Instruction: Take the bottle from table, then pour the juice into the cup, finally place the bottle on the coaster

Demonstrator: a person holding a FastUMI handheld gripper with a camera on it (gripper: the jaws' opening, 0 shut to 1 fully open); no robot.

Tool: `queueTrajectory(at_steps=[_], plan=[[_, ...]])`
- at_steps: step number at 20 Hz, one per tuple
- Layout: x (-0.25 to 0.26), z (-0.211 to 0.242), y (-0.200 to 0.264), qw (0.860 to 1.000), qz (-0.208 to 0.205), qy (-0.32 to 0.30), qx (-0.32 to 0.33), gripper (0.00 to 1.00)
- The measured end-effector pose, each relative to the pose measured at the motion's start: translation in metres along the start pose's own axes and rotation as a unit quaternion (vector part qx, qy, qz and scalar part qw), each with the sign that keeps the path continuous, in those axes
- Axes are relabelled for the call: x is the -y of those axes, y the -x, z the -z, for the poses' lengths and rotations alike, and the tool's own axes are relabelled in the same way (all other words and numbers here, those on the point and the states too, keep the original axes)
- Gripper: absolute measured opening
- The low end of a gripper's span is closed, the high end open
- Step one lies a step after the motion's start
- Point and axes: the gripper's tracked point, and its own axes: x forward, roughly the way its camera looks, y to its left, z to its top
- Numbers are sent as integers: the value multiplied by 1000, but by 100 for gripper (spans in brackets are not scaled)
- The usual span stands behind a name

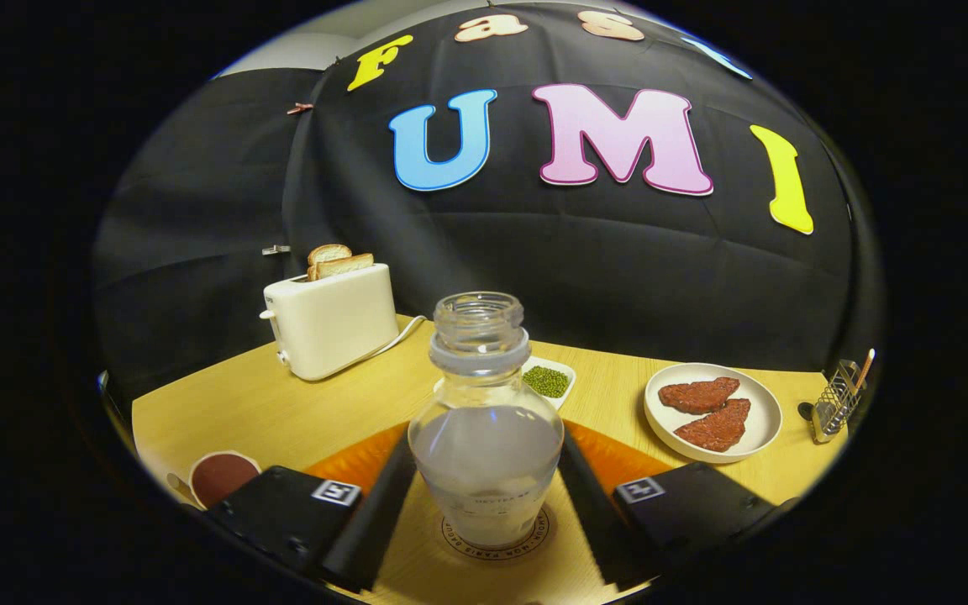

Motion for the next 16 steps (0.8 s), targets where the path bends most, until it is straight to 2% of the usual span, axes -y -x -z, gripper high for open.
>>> queueTrajectory(at_steps=[1, 8, 14, 16], plan=[[1, 0, 6, 1000, 3, -2, -5, 99], [-3, -7, 35, 999, -6, -21, -25, 99], [-17, -33, 88, 1000, -15, 3, -14, 100], [-12, -52, 114, 1000, 0, 27, 8, 99]])
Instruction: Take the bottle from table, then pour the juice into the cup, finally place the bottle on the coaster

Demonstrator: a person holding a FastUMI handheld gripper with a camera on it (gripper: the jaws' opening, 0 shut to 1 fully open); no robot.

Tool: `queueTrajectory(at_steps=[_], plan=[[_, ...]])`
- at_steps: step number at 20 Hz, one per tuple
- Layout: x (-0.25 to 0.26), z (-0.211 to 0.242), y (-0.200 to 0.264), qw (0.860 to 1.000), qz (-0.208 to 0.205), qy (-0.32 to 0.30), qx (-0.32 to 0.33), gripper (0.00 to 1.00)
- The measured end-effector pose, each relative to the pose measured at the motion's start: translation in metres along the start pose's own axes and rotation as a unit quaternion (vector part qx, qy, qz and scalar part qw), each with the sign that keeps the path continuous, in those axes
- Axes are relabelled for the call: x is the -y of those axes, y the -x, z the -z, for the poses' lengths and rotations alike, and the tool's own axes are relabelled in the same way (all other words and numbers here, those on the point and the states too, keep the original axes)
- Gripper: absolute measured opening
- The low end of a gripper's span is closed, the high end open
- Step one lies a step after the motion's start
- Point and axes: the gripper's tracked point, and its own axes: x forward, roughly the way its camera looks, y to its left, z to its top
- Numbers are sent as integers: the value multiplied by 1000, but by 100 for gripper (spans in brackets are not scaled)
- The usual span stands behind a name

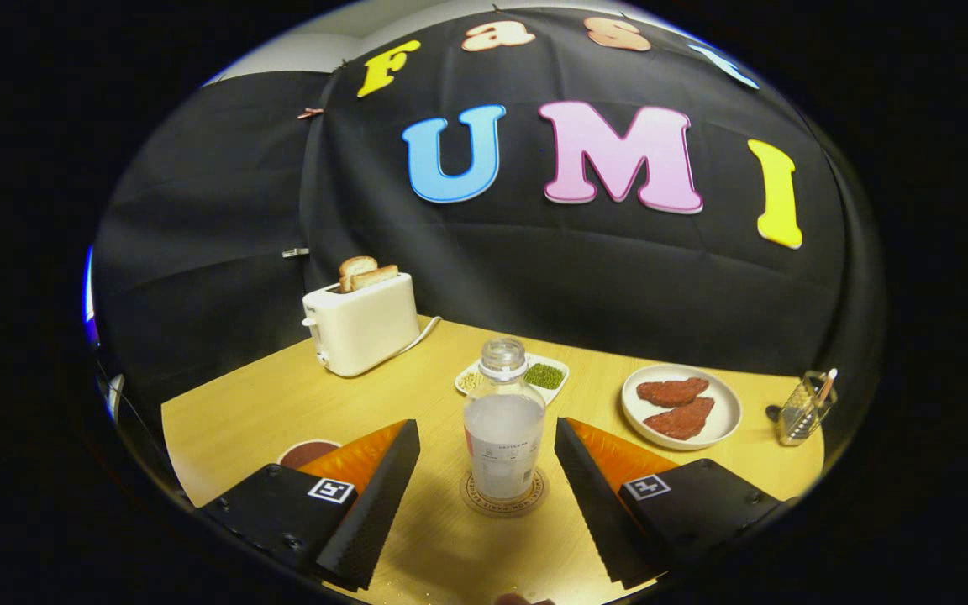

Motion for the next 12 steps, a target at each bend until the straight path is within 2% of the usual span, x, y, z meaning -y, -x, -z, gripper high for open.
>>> queueTrajectory(at_steps=[5, 12], plan=[[-2, -44, 74, 999, 6, -21, 35, 98], [33, -110, 179, 993, 85, -16, 78, 97]])
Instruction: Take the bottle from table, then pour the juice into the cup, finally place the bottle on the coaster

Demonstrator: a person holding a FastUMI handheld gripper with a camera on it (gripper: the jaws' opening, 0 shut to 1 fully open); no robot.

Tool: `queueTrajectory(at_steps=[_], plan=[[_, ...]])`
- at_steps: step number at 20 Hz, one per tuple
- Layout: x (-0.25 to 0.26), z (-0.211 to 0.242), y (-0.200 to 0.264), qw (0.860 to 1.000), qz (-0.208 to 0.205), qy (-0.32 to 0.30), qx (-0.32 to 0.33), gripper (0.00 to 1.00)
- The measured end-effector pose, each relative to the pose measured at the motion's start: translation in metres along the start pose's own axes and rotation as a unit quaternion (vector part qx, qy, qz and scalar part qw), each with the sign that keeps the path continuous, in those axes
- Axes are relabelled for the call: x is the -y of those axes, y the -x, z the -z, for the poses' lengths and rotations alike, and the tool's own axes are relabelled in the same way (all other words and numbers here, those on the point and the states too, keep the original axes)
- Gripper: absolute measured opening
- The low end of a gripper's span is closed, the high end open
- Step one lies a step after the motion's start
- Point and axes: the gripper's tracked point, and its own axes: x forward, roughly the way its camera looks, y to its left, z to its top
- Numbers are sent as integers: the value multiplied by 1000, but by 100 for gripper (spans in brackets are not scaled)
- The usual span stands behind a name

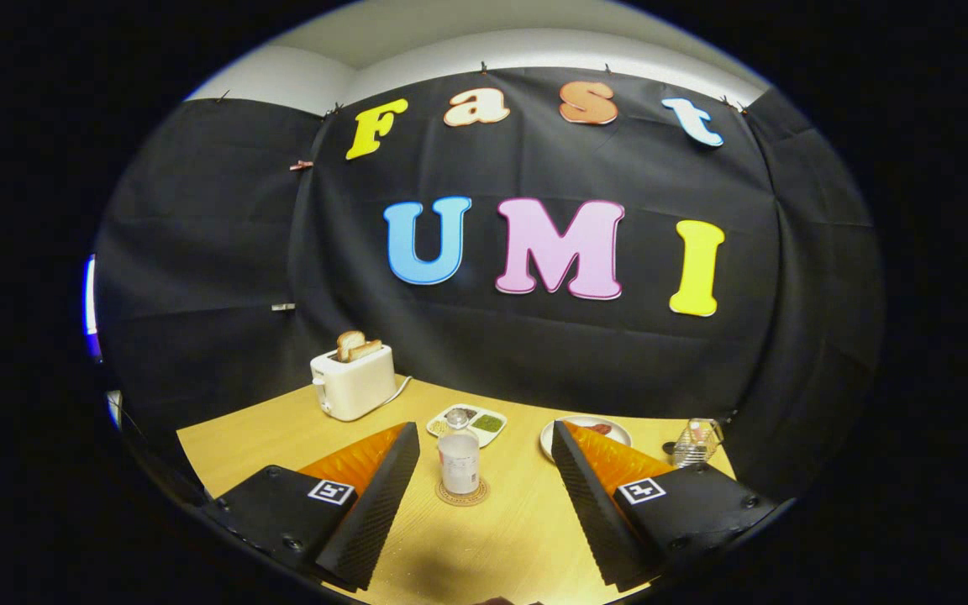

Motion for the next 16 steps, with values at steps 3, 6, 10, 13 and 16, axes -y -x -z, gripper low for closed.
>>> queueTrajectory(at_steps=[3, 6, 10, 13, 16], plan=[[21, -26, 33, 999, 54, -5, 8, 97], [41, -43, 66, 994, 108, 1, 12, 97], [47, -55, 105, 988, 149, 5, 30, 97], [32, -58, 125, 988, 151, 10, 37, 97], [10, -64, 137, 989, 143, 1, 45, 97]])
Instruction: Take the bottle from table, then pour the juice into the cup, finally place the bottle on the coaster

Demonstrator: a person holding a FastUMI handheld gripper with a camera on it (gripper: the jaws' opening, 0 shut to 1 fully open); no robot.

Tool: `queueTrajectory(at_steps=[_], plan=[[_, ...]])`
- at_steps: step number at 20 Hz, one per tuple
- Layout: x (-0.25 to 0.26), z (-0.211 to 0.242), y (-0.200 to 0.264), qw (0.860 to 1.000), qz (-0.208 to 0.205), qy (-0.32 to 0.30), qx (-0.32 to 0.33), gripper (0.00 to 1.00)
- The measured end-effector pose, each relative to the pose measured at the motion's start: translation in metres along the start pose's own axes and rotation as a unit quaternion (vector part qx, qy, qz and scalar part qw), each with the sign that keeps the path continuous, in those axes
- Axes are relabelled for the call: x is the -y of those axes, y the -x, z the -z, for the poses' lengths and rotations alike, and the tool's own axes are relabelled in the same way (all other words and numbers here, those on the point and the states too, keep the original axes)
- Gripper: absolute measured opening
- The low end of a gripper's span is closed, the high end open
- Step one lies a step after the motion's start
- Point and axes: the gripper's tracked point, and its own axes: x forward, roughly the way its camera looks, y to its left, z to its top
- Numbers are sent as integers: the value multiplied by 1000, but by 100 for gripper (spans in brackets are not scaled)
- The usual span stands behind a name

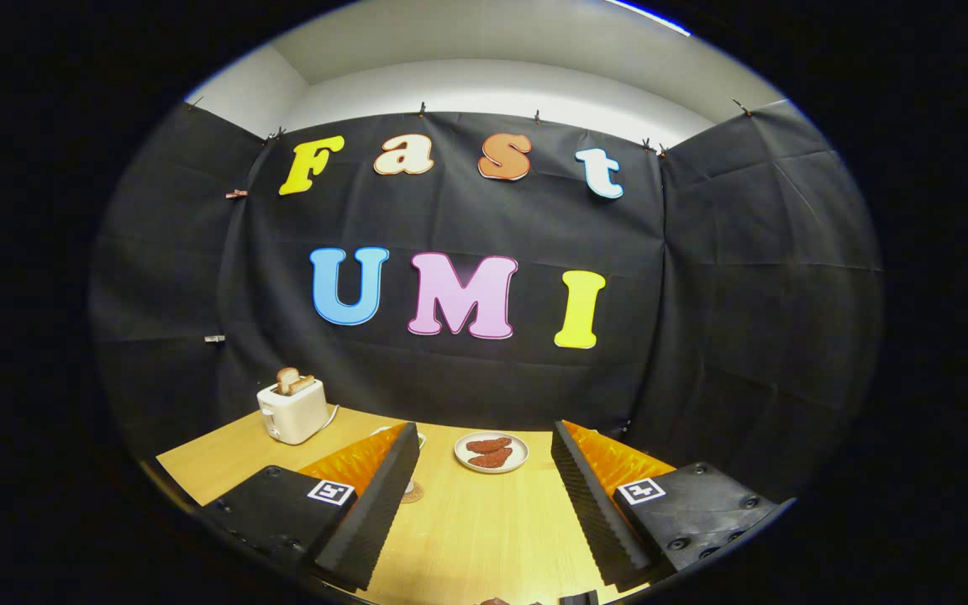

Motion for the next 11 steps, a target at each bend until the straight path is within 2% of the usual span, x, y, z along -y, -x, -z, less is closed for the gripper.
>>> queueTrajectory(at_steps=[6, 11], plan=[[-25, -2, 20, 1000, -25, 5, 3, 97], [-35, -5, 19, 1000, -29, -13, 1, 97]])
